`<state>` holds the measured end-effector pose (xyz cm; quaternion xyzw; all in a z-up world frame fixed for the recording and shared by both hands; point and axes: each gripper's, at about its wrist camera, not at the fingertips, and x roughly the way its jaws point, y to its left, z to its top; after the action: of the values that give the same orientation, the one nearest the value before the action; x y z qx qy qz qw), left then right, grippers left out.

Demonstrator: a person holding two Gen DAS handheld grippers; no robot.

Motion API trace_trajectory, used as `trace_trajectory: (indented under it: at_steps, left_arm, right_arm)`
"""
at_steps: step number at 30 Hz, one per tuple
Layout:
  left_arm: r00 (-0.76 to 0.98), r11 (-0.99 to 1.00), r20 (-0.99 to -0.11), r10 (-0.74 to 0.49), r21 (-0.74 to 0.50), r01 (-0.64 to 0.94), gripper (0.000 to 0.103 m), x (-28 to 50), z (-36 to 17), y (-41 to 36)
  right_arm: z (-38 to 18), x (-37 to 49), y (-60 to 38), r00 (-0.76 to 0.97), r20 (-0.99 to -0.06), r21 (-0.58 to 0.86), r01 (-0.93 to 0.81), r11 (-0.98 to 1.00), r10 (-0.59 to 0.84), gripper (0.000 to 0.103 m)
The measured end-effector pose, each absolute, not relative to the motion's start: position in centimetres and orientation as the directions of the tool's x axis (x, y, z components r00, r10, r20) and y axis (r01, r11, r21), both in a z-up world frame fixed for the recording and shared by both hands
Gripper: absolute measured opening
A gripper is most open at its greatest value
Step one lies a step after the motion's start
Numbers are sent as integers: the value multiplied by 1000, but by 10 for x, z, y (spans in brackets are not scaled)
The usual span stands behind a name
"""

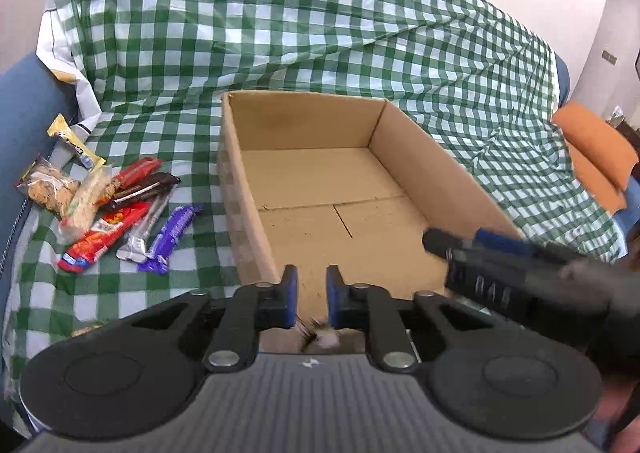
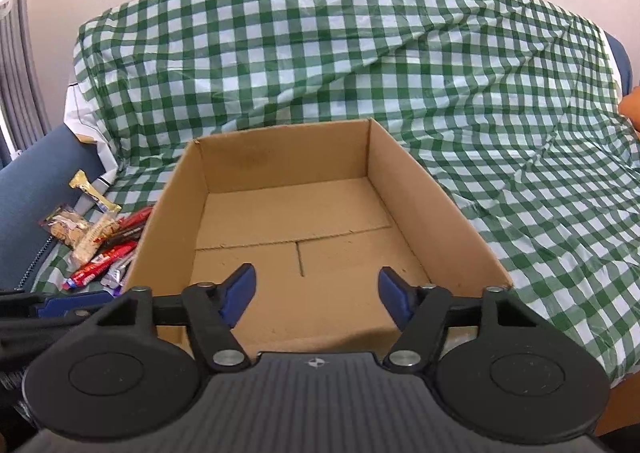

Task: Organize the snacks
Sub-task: 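Move both tools from the box toward the snack pile, then grasp the round nut cake with the right tool while the left tool grasps the peanut bar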

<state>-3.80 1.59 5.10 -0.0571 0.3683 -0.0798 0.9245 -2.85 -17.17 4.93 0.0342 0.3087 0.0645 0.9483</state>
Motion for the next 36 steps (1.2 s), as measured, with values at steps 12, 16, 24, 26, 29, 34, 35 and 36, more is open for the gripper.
trace_trajectory:
  at_steps: [12, 16, 24, 26, 29, 34, 35, 36]
  left_arm:
    - [767, 1000, -641, -30, -23, 21, 16, 51, 61, 159]
    - [656, 991, -755, 11, -78, -106, 16, 56, 20, 208]
    - [615, 968, -788, 22, -136, -210, 21, 70, 8, 243]
    - [608, 954, -793, 16, -169, -245, 24, 70, 4, 253]
    - [584, 936, -812, -6, -210, -282, 39, 79, -8, 256]
    - [546, 935, -838, 18, -178, -305, 56, 106, -28, 259]
    - [540, 932, -842, 14, -185, -313, 57, 111, -33, 261]
    - [533, 928, -846, 4, -196, -318, 58, 115, -37, 263]
  right_arm:
    - [61, -35, -111, 765, -499, 199, -356, 913, 407, 47]
    - [67, -40, -81, 715, -486, 197, -472, 860, 503, 51]
    - [39, -30, 6, 530, -592, 199, -633, 748, 607, 69]
    - [27, -29, 27, 471, -637, 214, -653, 727, 610, 84]
    - [3, -22, 56, 402, -698, 220, -667, 712, 592, 91]
    - [-25, -10, 74, 355, -781, 185, -655, 733, 514, 93]
    - [-30, -8, 76, 338, -795, 190, -650, 736, 504, 93]
    - [-34, -6, 77, 324, -803, 196, -648, 736, 500, 93]
